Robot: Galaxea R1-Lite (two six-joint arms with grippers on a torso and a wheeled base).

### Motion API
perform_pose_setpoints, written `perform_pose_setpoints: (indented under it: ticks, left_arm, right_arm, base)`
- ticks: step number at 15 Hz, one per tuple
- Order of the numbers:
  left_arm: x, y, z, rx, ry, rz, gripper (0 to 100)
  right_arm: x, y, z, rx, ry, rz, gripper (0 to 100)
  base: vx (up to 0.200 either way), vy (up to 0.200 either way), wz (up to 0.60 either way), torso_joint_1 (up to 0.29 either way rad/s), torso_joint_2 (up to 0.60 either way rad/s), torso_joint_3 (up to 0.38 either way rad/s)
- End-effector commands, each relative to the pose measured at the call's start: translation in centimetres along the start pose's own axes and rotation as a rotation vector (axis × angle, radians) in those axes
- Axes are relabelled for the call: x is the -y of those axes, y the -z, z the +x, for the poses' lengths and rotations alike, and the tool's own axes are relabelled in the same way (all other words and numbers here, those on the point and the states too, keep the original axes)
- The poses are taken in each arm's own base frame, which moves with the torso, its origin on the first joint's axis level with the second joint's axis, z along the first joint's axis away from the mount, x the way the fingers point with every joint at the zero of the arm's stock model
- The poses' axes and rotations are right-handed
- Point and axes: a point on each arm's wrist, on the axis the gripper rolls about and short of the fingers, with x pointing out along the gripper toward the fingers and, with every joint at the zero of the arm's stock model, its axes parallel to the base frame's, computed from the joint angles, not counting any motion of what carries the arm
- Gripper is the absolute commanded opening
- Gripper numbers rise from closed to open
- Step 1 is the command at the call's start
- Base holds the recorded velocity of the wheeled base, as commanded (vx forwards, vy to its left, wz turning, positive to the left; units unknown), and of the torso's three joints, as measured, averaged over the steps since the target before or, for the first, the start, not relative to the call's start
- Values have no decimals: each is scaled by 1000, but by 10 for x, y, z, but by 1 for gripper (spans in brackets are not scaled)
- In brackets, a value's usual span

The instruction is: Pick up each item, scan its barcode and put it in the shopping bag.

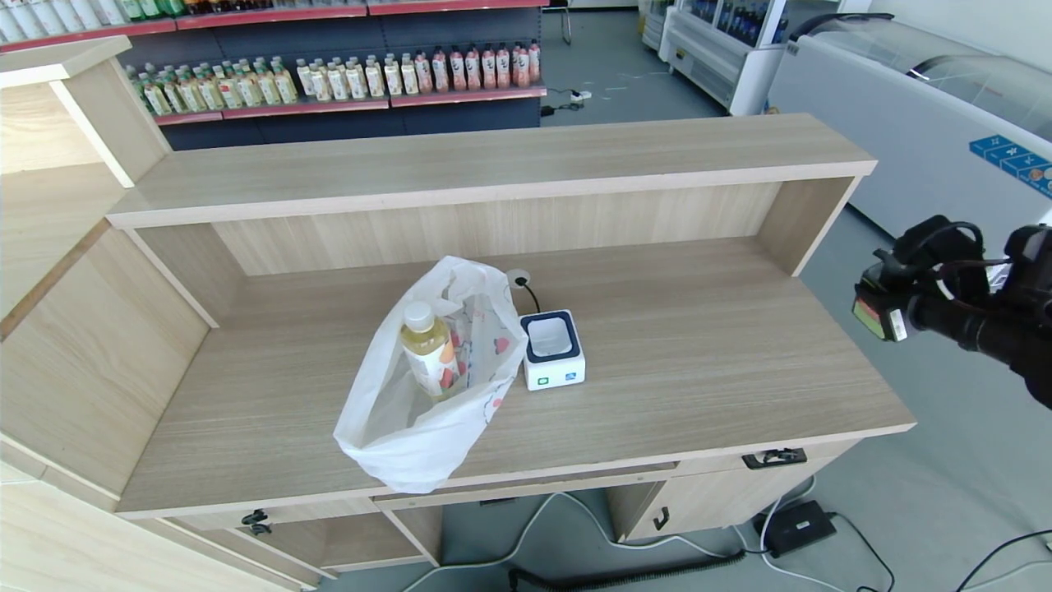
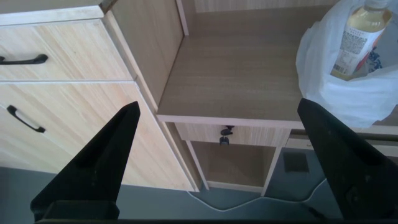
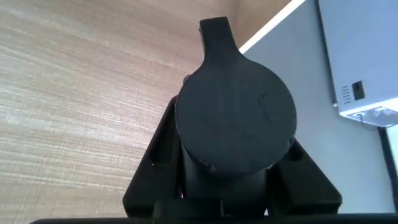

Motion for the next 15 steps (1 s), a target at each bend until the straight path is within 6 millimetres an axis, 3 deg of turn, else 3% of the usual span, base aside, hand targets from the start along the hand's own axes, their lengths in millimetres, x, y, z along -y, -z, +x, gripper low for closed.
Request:
perform_pose_setpoints:
  ticks: [1, 4, 8, 10, 13, 15]
  left_arm:
    - [0, 0, 0, 1, 0, 0, 100]
    - [0, 0, 0, 1, 0, 0, 100]
    - [0, 0, 0, 1, 0, 0, 100]
    - [0, 0, 0, 1, 0, 0, 100]
    - [0, 0, 0, 1, 0, 0, 100]
    - [0, 0, 0, 1, 0, 0, 100]
  right_arm:
    - [-14, -51, -134, 220, 16, -252, 0]
    - [-55, -75, -138, 430, -126, -664, 0]
    - [-104, -71, -145, 578, -310, -1160, 0]
    - [-120, -81, -141, 726, -284, -1405, 0]
    - [-144, -104, -129, 971, -214, -1520, 0]
    - [-154, -128, -141, 1150, -38, -1512, 0]
  base:
    - [0, 0, 0, 0, 0, 0]
    - [0, 0, 0, 0, 0, 0]
    - [0, 0, 0, 0, 0, 0]
    - [0, 0, 0, 0, 0, 0]
    - [0, 0, 0, 0, 0, 0]
    - [0, 0, 0, 0, 0, 0]
